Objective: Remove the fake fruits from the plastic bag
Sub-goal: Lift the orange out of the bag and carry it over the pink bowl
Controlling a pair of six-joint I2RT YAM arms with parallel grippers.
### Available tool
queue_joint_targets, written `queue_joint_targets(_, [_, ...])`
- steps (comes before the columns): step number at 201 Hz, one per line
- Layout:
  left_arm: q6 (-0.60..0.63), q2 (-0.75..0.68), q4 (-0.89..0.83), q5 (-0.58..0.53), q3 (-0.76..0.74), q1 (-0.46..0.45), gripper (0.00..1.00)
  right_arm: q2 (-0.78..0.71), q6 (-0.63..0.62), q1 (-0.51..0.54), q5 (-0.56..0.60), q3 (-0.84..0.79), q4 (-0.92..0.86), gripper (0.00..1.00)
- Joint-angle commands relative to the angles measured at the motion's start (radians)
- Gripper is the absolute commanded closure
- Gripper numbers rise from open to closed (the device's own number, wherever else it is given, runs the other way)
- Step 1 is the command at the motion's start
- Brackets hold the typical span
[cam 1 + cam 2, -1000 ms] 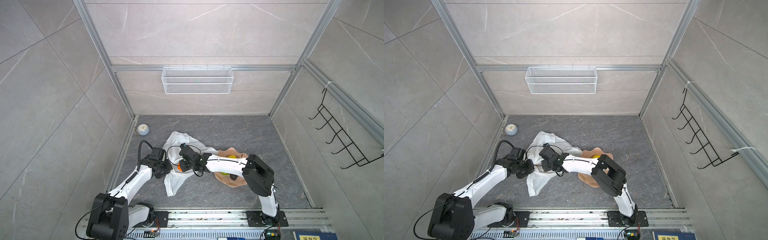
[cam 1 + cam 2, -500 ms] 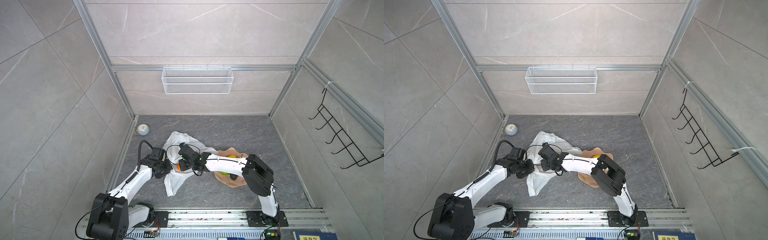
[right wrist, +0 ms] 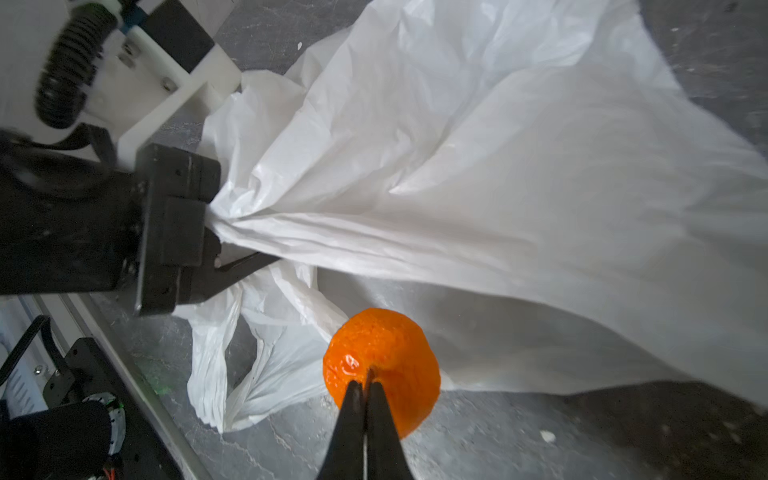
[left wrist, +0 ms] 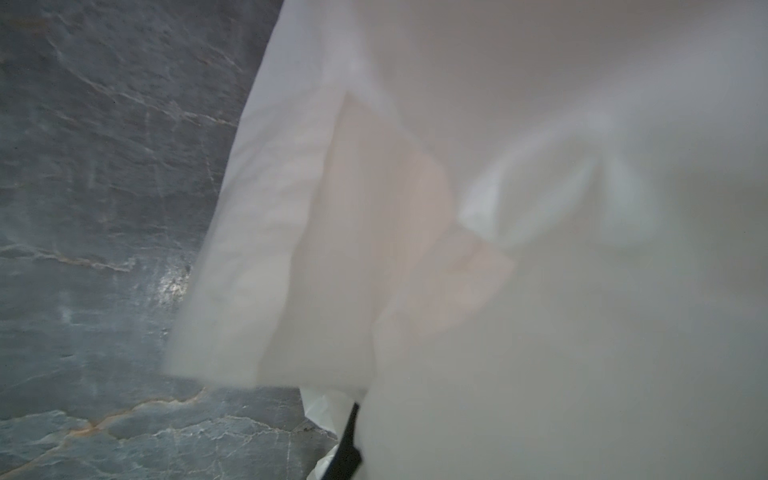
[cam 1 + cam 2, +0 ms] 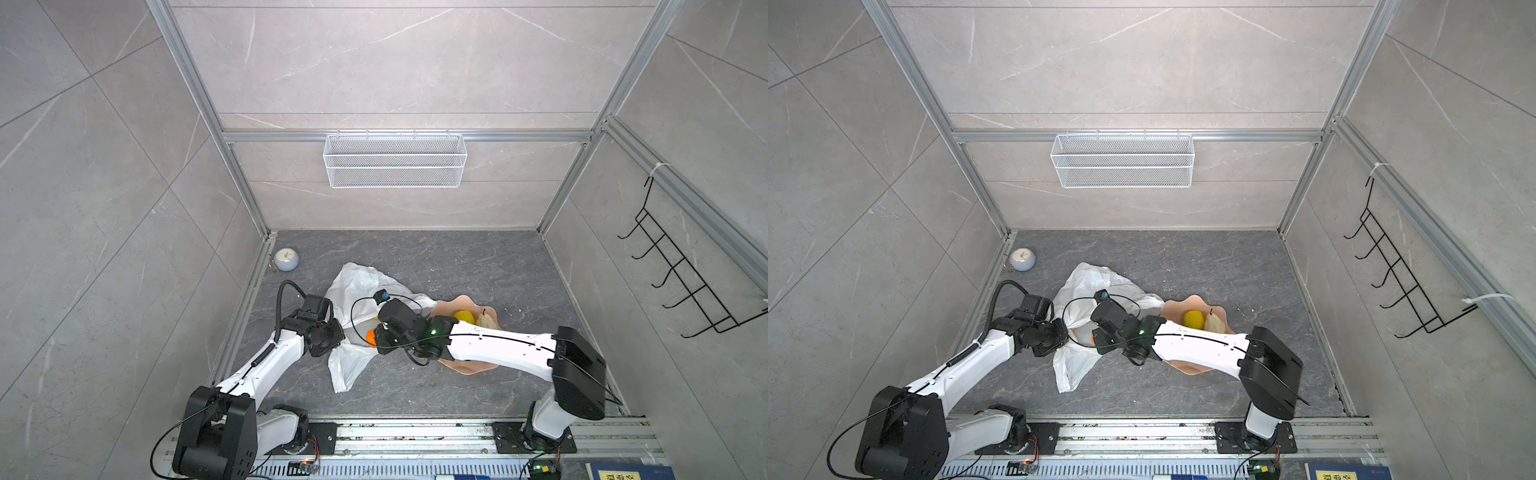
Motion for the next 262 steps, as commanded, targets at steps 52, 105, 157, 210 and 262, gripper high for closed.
queue_joint_targets(52, [-0.004, -0.001, -0.004, -0.023, 0.012, -0.006, 0.92, -0.361, 0.071, -0.071, 0.148, -0.203, -0.235, 1.00])
queue_joint_targets(105, [-0.004, 0.003, -0.014, -0.023, 0.029, -0.006, 0.92, -0.485, 0.039, -0.207, 0.152, -0.253, -0.303, 1.00])
queue_joint_targets(157, [0.001, -0.012, -0.034, -0.026, 0.037, -0.005, 0.92, -0.445, -0.014, -0.359, 0.097, -0.249, -0.265, 1.00])
queue_joint_targets(210, [0.000, -0.020, -0.040, -0.025, 0.031, -0.007, 0.92, -0.337, -0.026, -0.448, 0.038, -0.228, -0.195, 1.00])
queue_joint_targets(262, [-0.002, -0.026, -0.032, -0.026, 0.018, -0.007, 0.92, -0.255, -0.021, -0.465, 0.028, -0.214, -0.139, 1.00])
